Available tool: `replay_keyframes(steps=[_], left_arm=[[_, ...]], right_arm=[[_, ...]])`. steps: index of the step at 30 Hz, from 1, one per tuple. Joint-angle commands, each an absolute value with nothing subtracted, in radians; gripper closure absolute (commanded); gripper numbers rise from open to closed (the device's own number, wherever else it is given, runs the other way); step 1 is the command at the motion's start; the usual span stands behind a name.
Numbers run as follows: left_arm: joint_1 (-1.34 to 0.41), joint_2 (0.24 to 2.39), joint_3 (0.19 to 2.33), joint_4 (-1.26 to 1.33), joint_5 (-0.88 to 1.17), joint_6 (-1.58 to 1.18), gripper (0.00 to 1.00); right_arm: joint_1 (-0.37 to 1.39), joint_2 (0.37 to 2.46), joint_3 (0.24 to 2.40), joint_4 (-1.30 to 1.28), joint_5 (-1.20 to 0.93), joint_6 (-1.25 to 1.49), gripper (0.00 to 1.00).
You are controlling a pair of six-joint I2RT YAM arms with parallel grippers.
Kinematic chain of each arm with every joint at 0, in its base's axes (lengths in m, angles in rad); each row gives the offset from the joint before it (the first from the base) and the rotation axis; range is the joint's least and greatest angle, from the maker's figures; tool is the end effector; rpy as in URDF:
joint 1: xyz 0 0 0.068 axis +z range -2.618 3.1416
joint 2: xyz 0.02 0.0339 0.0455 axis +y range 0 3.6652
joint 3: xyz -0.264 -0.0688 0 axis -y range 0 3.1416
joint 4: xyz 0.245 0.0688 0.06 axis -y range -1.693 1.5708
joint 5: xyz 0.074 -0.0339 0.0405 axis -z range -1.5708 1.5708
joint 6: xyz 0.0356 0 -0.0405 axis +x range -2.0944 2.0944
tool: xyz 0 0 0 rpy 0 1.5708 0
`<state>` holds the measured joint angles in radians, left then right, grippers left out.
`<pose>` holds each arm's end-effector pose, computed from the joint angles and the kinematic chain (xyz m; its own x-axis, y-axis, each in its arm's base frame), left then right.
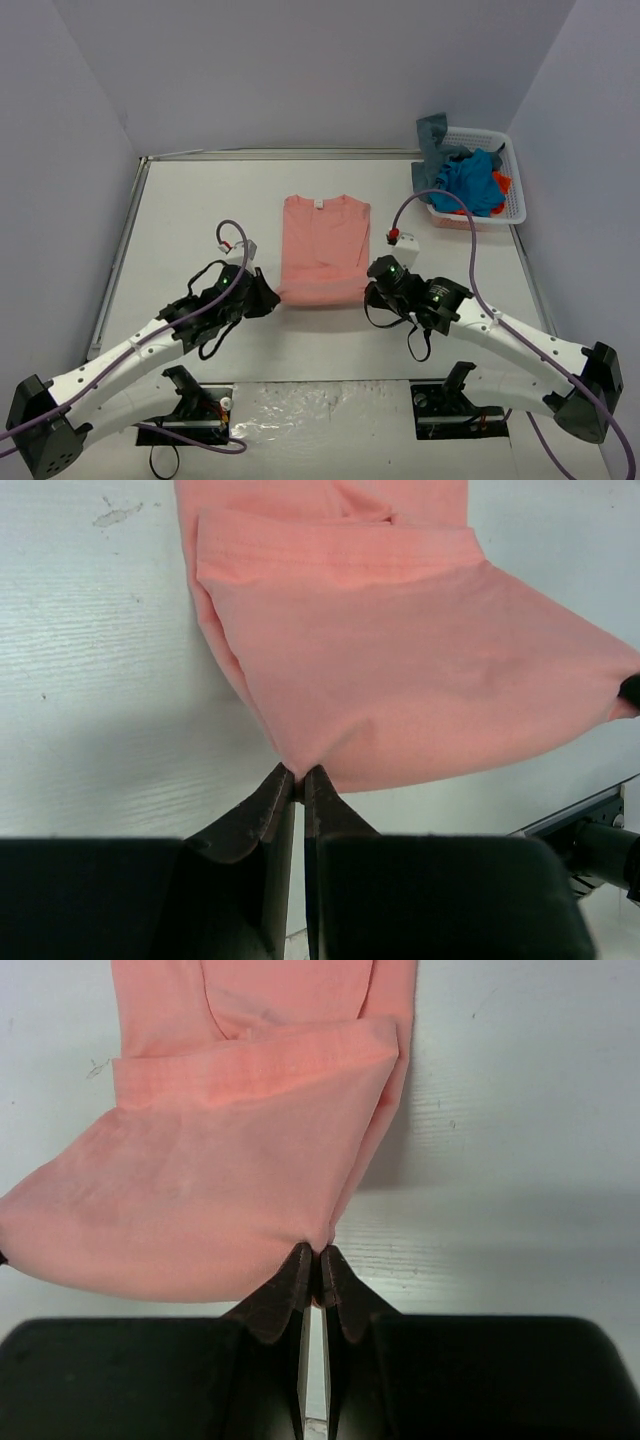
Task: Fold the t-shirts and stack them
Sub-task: Grab one side of the 2/3 rectangular tshirt with both arms, then fold the long partially folded tshirt into a neat square
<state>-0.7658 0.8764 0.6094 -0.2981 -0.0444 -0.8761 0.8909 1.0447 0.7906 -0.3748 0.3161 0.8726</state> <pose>0.1422 -0.1345 0.2509 -0.7583 -0.3356 -0.5589 0.1294 0.7628 -0.6336 0.1512 0.1694 0.2749 -0.6828 0.3134 -0.6599 -0.0902 0.8602 0.5019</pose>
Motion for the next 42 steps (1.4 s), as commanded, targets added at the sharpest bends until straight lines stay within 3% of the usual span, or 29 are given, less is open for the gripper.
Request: replay_keyframes(steps=[1,18,42], left_arm=[[-0.762,0.894,0.689,-0.325,-0.097,-0.828,0.98],[-0.724,1.014,0.833,-0.307,-0.158,-0.730,0.98],[-0.594,1.239,1.012,-0.218,-0.071,-0.630,0.98]], right_arm=[[0.890,1.077,0.854,-0.413,0.414,0.845,1.00],[0.865,1.189,1.005,-0.400,0.535,0.753,1.00],[0.678,1.359,1.109,-0.268,0.442,0.617,1.00]])
